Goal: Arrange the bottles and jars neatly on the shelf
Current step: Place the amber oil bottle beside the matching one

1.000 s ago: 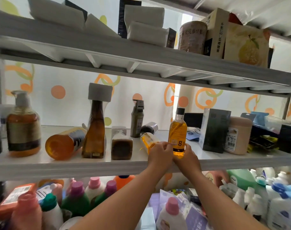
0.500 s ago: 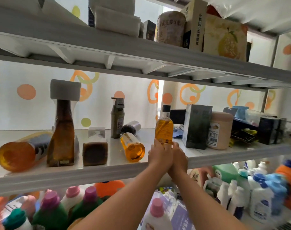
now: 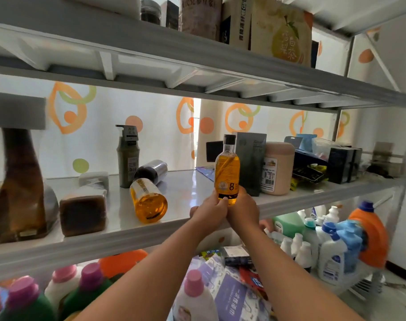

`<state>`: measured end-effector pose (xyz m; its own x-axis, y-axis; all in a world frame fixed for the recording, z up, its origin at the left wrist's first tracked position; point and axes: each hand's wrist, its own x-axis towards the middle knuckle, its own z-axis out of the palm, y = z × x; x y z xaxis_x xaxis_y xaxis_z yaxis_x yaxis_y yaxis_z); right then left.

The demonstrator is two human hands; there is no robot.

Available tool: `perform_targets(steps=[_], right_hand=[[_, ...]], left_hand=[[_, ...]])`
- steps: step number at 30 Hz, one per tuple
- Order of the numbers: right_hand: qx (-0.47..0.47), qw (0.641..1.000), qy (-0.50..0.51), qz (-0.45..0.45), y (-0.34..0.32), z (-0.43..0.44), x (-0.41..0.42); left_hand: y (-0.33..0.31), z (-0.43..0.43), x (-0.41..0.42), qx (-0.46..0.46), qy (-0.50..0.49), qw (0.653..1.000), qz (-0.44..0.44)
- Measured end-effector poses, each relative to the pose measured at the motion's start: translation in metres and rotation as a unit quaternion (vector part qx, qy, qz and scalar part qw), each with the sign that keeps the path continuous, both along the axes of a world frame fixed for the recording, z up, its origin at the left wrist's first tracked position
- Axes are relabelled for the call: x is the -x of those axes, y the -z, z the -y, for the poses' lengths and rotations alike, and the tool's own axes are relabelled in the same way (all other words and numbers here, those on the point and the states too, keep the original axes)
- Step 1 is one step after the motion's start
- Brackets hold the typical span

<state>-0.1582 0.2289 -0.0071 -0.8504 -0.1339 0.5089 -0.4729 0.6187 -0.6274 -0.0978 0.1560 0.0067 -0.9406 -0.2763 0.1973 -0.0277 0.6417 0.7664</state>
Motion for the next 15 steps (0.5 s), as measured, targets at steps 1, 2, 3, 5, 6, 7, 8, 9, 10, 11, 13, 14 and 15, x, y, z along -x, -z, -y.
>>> perform_targets(steps=[1, 2, 3, 5, 6, 7, 8, 9, 10, 11, 13, 14, 15], right_hand=[[0.001, 1.0, -0.002, 0.007, 0.0, -0.001, 0.0], [0.001, 1.0, -0.005, 0.014, -0.001, -0.001, -0.001], [-0.001, 1.0, -0.009, 0.021, -0.001, -0.002, -0.002], [0.0, 0.999, -0.024, 0.042, -0.001, -0.002, -0.005], [0.008, 0.998, -0.035, 0.054, -0.001, -0.002, -0.007], [0.019, 0.997, -0.042, 0.067, 0.001, -0.002, -0.01], [0.033, 0.996, -0.041, 0.074, 0.003, -0.002, -0.013], [0.044, 0.996, -0.028, 0.067, 0.006, -0.002, -0.018], [0.045, 0.998, -0.002, 0.041, 0.009, -0.002, -0.024], [0.04, 0.999, 0.025, 0.002, 0.011, 0.0, -0.031], [0.04, 0.997, 0.028, -0.066, 0.013, 0.009, -0.05], [0.051, 0.995, -0.006, -0.082, 0.014, 0.017, -0.059], [0.056, 0.993, -0.049, -0.093, 0.014, 0.026, -0.069]], left_hand=[[-0.001, 0.0, -0.001, -0.017, 0.011, 1.0, 0.002], [0.0, 0.001, -0.001, -0.023, 0.012, 1.0, 0.004], [0.001, 0.001, -0.002, -0.024, 0.007, 1.0, 0.004], [0.005, 0.002, -0.005, -0.031, -0.003, 0.999, -0.008], [0.007, 0.002, -0.007, -0.049, -0.003, 0.998, -0.026], [0.009, 0.002, -0.01, -0.076, -0.003, 0.996, -0.054], [0.01, 0.003, -0.013, -0.098, -0.006, 0.991, -0.088], [0.01, 0.004, -0.018, -0.104, -0.018, 0.987, -0.125], [0.009, 0.006, -0.024, -0.094, -0.04, 0.982, -0.161], [0.009, 0.008, -0.03, -0.081, -0.066, 0.975, -0.198], [0.007, 0.013, -0.047, -0.061, -0.11, 0.955, -0.27], [0.005, 0.015, -0.056, -0.052, -0.129, 0.943, -0.302], [0.003, 0.018, -0.064, -0.041, -0.15, 0.933, -0.325]])
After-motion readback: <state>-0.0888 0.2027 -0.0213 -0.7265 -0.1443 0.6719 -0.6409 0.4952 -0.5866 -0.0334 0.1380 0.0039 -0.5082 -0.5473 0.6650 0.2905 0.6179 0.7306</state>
